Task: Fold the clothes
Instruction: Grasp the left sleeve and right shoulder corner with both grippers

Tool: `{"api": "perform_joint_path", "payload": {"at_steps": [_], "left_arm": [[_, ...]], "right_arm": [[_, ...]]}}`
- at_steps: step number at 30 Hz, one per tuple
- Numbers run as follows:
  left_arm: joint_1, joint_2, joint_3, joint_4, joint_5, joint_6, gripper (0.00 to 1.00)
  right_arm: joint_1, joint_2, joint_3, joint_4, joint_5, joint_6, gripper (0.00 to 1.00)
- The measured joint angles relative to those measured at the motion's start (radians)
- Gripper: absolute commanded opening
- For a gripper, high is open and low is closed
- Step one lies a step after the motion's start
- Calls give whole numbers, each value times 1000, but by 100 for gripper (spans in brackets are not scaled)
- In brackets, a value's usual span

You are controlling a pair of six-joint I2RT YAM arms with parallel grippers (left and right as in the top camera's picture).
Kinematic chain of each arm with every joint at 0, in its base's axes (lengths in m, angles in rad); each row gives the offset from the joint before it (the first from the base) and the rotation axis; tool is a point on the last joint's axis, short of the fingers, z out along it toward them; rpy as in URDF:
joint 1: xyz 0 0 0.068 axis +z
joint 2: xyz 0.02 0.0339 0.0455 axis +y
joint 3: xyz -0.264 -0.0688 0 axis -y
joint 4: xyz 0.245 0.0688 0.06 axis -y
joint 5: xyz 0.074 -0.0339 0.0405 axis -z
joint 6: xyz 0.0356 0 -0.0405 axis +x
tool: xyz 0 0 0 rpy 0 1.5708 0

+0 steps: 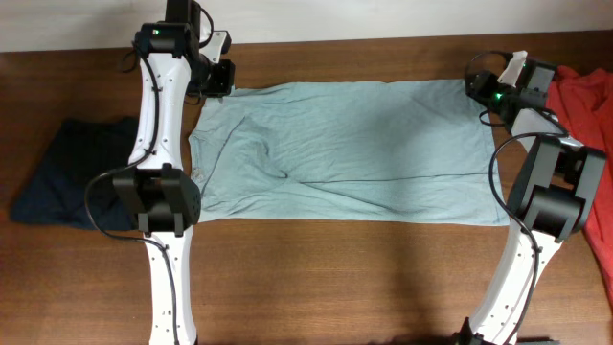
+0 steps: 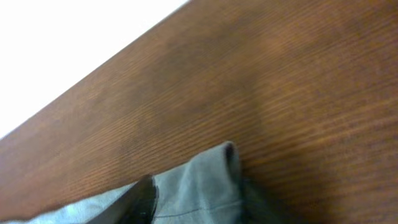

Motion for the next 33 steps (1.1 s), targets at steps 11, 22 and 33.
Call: {"api": "perform_joint_path", "payload": {"at_steps": [11, 22, 33], "left_arm": [[0, 0, 0, 0, 0, 0, 0], [0, -26, 0, -71, -63, 28, 0], [0, -68, 0, -215, -135, 51, 0]], "right_arm": [[-4, 13, 87, -156, -35, -6, 18], [-47, -39, 225, -509, -103, -10, 14], [-97, -126, 256, -771, -106, -21, 13]]}}
